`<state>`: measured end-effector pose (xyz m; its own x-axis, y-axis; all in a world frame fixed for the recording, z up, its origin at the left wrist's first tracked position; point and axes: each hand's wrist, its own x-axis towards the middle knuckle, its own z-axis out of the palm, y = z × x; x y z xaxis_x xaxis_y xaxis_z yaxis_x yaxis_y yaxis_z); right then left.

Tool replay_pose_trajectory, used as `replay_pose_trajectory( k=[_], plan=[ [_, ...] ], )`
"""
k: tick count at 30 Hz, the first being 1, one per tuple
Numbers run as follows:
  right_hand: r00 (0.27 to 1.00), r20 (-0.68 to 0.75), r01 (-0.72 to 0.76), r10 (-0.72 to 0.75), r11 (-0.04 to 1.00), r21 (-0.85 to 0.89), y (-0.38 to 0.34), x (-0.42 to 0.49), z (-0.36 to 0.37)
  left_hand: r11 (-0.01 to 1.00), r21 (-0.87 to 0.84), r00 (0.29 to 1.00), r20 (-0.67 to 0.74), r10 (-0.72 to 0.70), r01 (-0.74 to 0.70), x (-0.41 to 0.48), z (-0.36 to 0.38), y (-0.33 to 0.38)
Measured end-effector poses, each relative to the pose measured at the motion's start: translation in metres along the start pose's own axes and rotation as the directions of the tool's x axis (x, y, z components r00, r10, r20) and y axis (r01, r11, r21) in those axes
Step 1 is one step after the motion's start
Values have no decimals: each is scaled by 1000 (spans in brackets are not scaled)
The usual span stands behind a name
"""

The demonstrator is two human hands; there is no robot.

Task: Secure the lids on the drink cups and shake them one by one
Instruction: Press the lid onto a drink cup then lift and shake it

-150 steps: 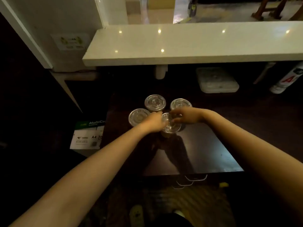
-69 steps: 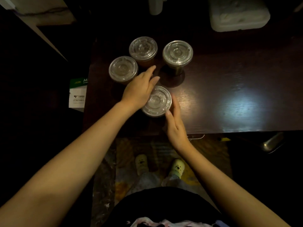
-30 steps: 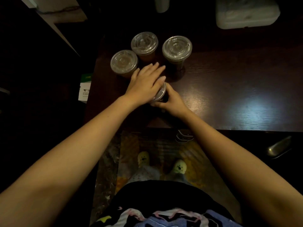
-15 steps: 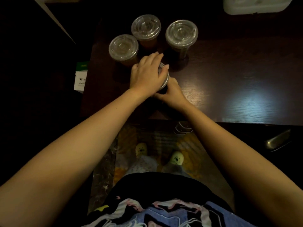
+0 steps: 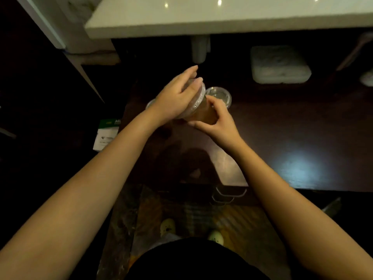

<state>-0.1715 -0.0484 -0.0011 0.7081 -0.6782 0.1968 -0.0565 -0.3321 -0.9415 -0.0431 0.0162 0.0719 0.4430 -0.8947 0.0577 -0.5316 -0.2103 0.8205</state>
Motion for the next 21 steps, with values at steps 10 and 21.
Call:
replay_pose_trajectory(
  k=[10,21],
  plan=[
    [891,-30,400,-453,813,-423,-116,57,-46,810,-550,955,293,-39,202,19,-84,66],
    [969,181,-217,171,934,282,-169,67,-55,851,-363,921,-59,386,-380,13,-97,74]
  ],
)
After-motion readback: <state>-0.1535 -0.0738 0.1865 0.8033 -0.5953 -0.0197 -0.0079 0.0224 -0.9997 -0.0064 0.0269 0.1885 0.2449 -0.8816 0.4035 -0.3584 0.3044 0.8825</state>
